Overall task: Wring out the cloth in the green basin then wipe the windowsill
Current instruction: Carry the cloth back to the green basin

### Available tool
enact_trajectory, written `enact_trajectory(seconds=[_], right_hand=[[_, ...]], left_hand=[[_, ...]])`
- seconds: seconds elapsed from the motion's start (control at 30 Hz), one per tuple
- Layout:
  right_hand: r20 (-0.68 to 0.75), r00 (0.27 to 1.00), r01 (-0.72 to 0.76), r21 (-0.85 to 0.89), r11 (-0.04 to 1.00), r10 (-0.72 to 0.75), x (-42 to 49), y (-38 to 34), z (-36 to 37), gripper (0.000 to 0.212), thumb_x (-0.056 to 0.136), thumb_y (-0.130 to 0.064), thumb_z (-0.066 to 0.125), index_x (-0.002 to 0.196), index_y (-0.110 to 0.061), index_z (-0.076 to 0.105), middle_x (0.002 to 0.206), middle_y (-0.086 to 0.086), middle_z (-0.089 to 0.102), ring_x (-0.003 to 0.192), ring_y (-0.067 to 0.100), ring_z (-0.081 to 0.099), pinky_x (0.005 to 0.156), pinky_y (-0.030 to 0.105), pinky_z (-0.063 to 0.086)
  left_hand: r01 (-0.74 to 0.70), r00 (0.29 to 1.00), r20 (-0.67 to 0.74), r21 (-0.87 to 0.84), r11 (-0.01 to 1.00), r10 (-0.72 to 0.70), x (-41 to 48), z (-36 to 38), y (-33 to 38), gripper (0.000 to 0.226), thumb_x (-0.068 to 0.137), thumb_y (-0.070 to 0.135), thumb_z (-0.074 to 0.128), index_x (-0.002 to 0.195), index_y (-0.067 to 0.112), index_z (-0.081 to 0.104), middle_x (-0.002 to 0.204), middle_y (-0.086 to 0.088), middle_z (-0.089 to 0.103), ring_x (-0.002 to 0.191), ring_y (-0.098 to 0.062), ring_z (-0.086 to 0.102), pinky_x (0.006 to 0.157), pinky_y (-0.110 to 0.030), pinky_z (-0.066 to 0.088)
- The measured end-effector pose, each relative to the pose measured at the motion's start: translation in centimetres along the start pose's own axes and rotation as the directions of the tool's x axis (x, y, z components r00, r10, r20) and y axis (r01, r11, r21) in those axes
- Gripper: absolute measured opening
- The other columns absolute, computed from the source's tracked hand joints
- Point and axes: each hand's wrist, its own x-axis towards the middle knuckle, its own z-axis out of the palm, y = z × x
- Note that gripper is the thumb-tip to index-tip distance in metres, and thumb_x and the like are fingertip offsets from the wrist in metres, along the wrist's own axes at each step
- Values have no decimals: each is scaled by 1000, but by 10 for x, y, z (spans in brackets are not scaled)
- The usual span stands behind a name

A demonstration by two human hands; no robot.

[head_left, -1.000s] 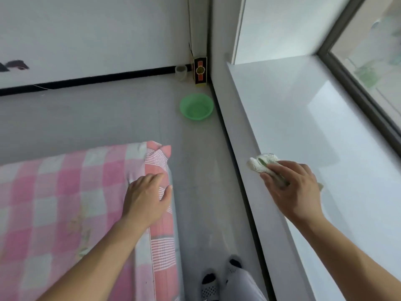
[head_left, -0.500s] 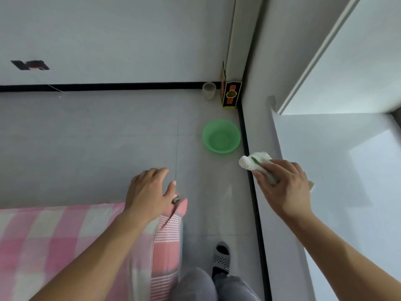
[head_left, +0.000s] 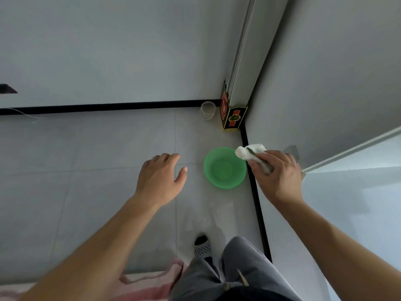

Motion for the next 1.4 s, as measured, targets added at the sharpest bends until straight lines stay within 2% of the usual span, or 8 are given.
enact_trajectory(seconds=[0.1,0.4,0.6,0.77,0.9,1.03,1.23,1.4], right_hand=[[-24,999,-38,1,999,38,45,2,27,34,83,-48,67,98,-20,79,104,1,74,92,32,63,79,45,50],[-91,976,-189,84,978,196,162,24,83,37,84,-51,62,97,-21,79,104,0,73,94,28,65,81,49,53],[-102,915,-391,21,920,391,199,46,137,38,83,-52,61,96,-22,79,103,0,74,95,28,66,83,46,51],[-129,798,-595,-14,803,589,207,59,193,37,82,-52,60,96,-24,79,104,-3,73,97,27,64,86,42,47],[-190,636,-767,-57,639,747,203,70,261,29,80,-45,68,96,-23,80,104,-2,73,96,29,63,86,42,47],[-258,491,-865,-34,501,832,186,101,347,29,81,-41,68,98,-19,80,104,1,74,94,32,62,85,44,47],[-242,351,-933,-11,359,905,131,183,506,26,86,-38,72,102,-18,78,107,4,73,95,33,62,84,46,49],[-226,317,-947,-16,322,921,78,255,621,28,87,-42,71,106,-23,77,111,1,72,100,30,60,86,44,47]], left_hand=[[-64,998,15,10,998,64,62,-9,-2,53,91,50,35,122,15,60,105,-5,69,95,-30,63,82,-40,47],[-256,962,105,16,967,253,255,2,18,49,92,47,37,119,15,64,106,-3,71,94,-27,66,85,-40,51],[-413,879,267,11,911,395,359,42,18,54,93,49,33,124,14,61,112,-4,70,98,-26,66,87,-41,50],[-562,729,442,-48,826,522,428,95,12,57,92,52,30,130,17,56,119,-2,66,106,-24,62,92,-40,47],[-669,574,542,-121,733,614,480,155,-3,51,94,50,39,130,18,54,120,-2,64,110,-24,59,92,-39,46],[-745,461,564,-173,644,685,517,232,-15,49,95,48,41,131,19,54,122,-1,63,111,-24,57,94,-39,43],[-800,357,610,-192,568,708,546,400,-34,47,96,46,44,134,19,53,124,-4,61,113,-26,55,92,-39,43],[-820,303,653,-192,539,694,545,538,-53,47,95,45,47,133,18,53,127,-8,58,117,-29,54,94,-41,45]])
